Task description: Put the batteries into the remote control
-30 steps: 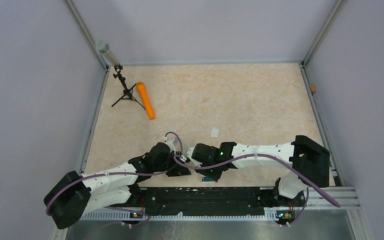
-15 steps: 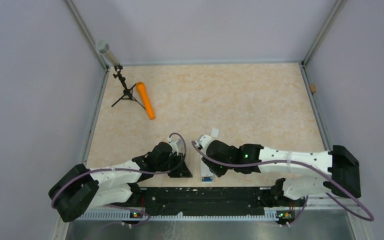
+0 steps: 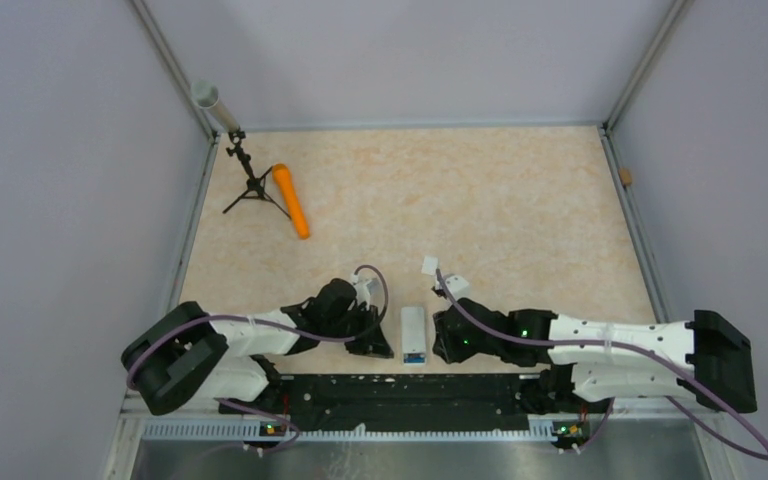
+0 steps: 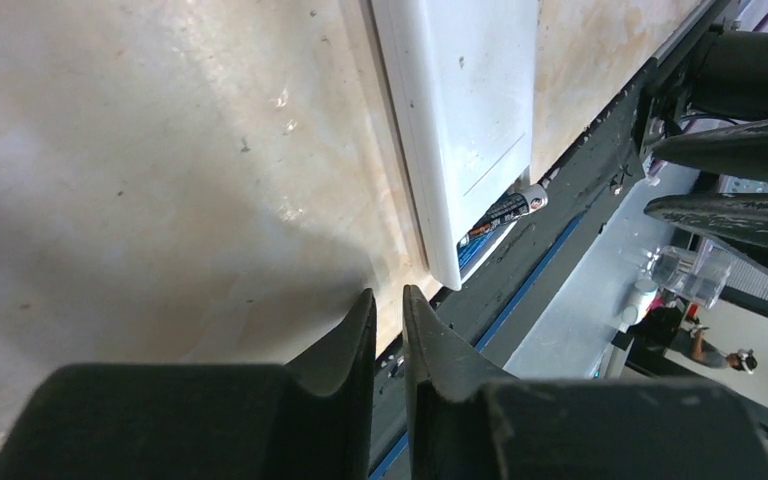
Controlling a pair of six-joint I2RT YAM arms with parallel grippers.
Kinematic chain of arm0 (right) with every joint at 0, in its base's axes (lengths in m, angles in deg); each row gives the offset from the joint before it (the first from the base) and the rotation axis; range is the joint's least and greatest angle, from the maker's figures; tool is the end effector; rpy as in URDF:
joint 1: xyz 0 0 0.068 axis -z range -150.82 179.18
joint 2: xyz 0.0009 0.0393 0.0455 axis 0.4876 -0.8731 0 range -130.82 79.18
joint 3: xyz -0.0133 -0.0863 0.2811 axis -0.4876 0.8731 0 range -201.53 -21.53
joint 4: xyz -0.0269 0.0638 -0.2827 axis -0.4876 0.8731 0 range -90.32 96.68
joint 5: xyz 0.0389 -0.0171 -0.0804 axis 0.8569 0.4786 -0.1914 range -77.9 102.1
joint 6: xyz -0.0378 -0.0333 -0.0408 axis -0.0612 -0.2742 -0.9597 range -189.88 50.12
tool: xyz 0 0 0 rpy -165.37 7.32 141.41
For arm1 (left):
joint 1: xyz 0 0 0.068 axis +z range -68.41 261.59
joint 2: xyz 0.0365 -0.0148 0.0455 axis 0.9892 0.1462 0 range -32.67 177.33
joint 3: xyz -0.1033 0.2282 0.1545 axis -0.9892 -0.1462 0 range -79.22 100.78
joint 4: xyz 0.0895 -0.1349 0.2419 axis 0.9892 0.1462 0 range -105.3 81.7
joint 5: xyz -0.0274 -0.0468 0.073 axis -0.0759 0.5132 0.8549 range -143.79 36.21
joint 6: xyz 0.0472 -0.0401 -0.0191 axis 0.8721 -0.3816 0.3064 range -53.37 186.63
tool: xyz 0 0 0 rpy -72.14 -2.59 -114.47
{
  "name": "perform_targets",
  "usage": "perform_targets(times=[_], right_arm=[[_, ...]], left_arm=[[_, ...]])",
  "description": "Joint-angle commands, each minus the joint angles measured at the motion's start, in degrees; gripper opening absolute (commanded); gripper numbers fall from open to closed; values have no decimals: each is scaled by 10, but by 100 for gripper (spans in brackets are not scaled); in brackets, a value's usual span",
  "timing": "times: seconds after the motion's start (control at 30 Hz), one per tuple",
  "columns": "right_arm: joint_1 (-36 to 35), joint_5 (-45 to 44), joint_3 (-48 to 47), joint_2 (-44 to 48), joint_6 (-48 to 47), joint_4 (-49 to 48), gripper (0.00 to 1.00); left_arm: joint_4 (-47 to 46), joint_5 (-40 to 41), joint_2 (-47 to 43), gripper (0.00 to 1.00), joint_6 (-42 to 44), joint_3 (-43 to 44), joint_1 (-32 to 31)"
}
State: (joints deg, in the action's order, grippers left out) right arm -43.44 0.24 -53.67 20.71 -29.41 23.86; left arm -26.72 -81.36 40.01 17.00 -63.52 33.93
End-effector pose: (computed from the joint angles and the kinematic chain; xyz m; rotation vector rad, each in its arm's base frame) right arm 0.0767 0.2099 0.1934 -0.6092 2.4549 0.6122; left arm 0.1301 -0.1776 0.1027 0.2237 2.6982 -1.2625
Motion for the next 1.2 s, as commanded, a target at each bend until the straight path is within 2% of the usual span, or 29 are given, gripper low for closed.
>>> perform_targets(times=[0.0,0.13,0.57,1.17], right_arm=[[-1,15,17,10,78,-75,24],[0,27,25,-5,112,-101,20],[4,18,17,-75,162,-117,18],[18,27,5,-108,155,-137,11]], left_arm=[[-31,-7,23,17,3,17,-7],[-32,-8,37,15,5,25,-12],[-31,-9,72,12,8,42,-26],[-33,-4,78,12,7,43,-32]])
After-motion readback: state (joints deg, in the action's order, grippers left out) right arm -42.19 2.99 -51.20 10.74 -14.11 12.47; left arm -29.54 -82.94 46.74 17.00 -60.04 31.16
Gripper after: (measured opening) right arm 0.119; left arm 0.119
